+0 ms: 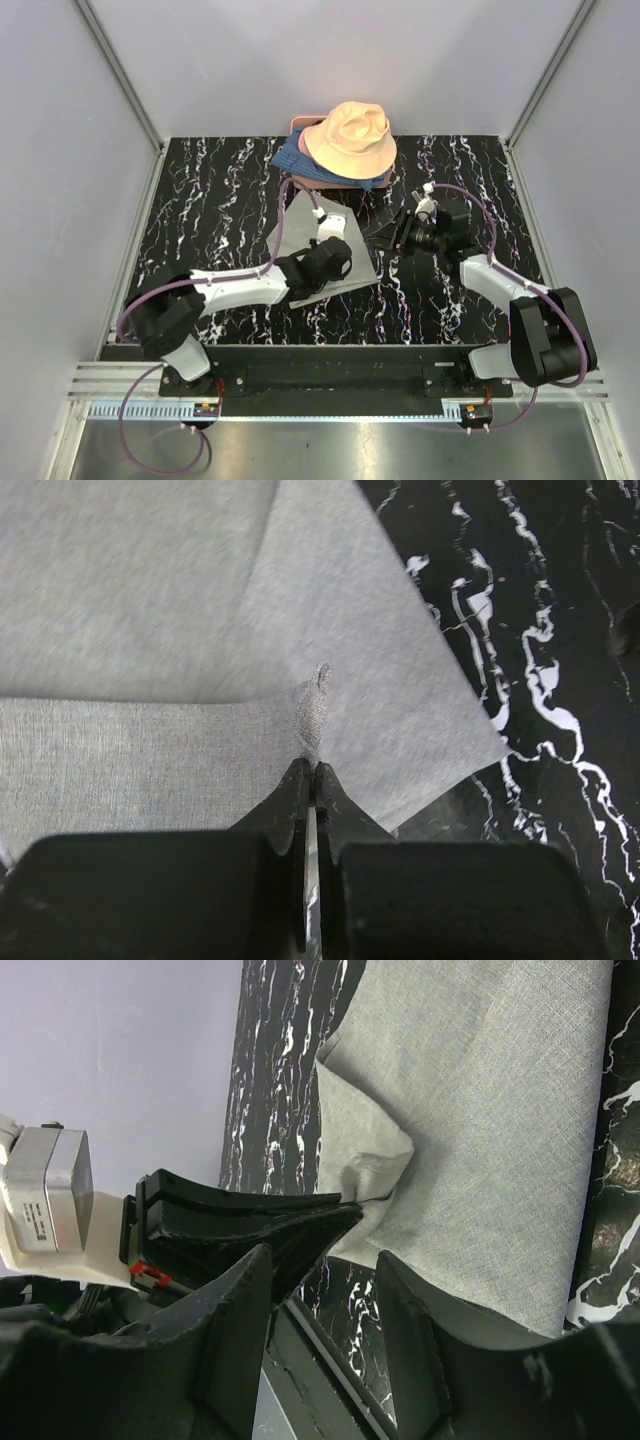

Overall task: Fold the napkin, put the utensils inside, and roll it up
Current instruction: Fold the napkin, then roll the napkin with the utensil

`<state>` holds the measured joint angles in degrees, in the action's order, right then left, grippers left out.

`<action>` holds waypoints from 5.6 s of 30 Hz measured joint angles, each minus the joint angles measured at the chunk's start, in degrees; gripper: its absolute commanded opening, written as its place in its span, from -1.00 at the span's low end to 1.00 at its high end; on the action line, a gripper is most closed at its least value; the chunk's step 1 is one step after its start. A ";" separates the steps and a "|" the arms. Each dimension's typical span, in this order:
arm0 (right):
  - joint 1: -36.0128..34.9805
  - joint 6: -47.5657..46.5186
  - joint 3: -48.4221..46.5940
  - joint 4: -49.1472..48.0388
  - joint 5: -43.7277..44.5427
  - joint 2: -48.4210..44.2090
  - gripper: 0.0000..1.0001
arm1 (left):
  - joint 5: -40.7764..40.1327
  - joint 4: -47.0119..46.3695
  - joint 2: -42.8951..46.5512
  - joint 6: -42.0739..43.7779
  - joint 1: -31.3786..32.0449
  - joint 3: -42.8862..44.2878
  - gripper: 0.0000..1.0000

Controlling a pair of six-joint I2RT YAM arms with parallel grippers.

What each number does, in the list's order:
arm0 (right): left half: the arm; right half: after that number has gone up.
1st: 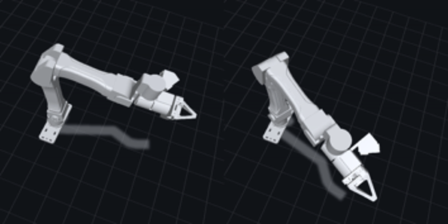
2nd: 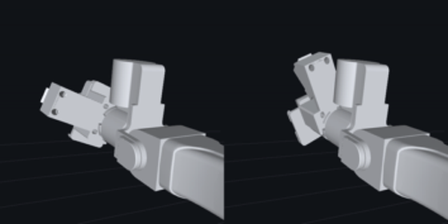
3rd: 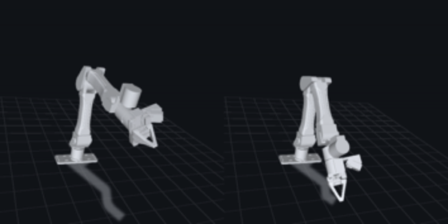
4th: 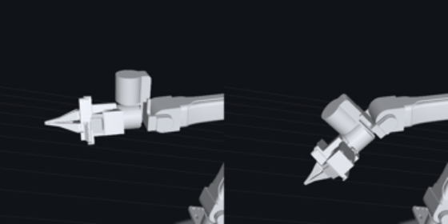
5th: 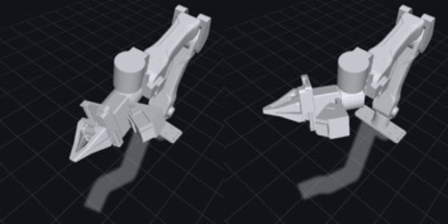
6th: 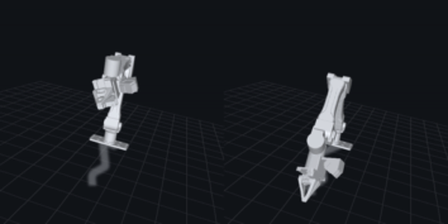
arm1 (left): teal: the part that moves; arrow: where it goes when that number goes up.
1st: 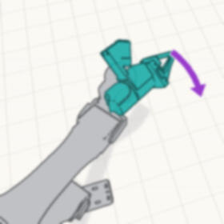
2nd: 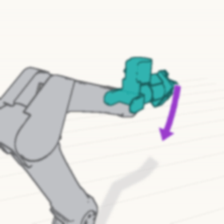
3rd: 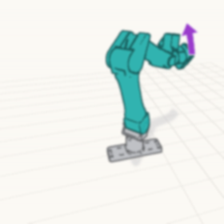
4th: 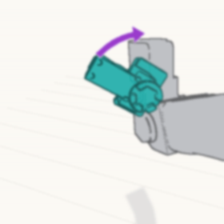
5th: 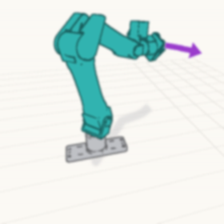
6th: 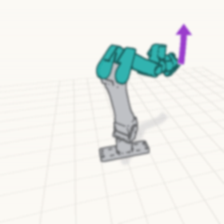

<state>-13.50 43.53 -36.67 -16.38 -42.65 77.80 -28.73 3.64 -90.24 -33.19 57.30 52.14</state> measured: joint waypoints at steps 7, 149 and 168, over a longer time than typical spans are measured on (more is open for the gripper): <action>0.00 -0.31 0.00 2.14 1.33 -2.32 0.10 | 0.52 -3.87 -6.84 6.86 2.16 4.44 -1.00; -8.90 -15.06 0.92 23.15 19.65 -3.85 0.29 | 40.06 -20.79 19.32 -22.29 -25.16 -38.38 -1.00; -48.87 -38.21 -9.49 9.77 46.86 10.47 0.60 | 53.40 -6.62 19.56 -15.04 -33.75 -30.99 -1.00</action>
<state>-62.37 5.32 -46.15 -6.61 4.21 88.27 24.67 -2.98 -70.67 -48.23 23.55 21.15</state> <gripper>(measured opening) 0.789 0.012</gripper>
